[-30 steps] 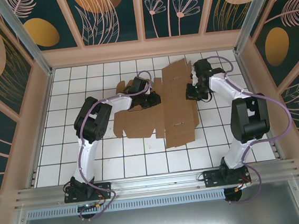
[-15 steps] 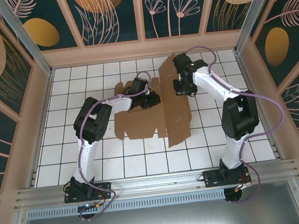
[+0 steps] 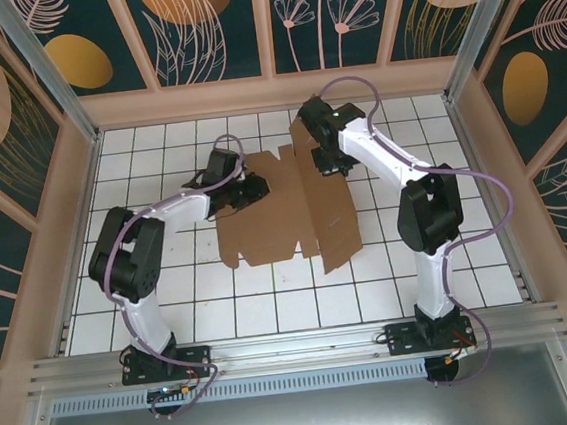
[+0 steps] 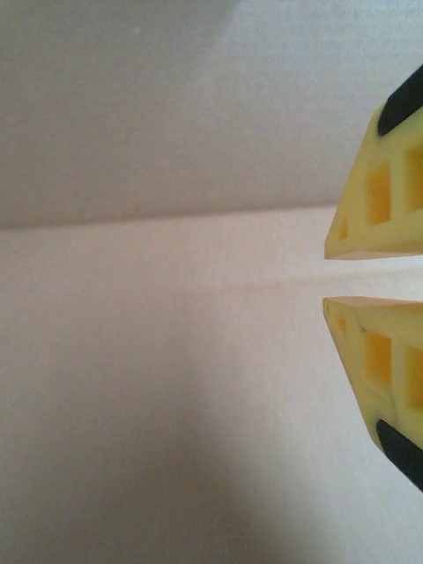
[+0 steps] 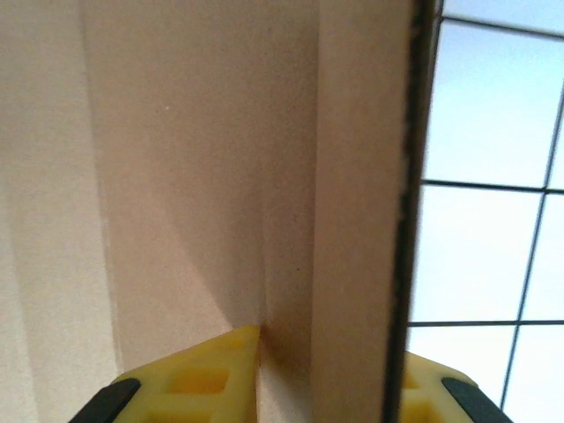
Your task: Fold the paper box
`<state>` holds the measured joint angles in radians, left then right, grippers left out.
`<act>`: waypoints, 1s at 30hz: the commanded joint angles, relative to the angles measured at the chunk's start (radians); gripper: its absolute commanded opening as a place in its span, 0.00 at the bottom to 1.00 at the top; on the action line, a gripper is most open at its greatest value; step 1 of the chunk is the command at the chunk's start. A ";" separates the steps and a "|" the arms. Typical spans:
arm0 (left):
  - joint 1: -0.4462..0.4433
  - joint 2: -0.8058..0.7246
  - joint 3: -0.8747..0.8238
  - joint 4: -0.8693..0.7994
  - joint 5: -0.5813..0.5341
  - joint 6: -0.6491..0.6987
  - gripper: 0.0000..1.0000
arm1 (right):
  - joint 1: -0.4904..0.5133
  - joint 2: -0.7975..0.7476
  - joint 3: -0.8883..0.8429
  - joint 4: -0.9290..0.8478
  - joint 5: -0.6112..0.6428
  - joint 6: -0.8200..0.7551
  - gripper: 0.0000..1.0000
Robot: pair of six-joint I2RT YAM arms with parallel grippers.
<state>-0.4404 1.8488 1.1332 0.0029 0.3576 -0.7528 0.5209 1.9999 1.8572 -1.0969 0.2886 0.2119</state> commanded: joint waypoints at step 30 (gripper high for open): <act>-0.040 0.073 -0.108 0.004 0.026 -0.031 0.16 | 0.395 0.365 0.088 -0.240 0.747 0.078 0.35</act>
<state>-0.4530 1.9194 1.0374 0.0116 0.3351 -0.7727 0.8616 2.2543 1.9835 -1.2903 1.0485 0.2424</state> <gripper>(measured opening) 0.161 0.346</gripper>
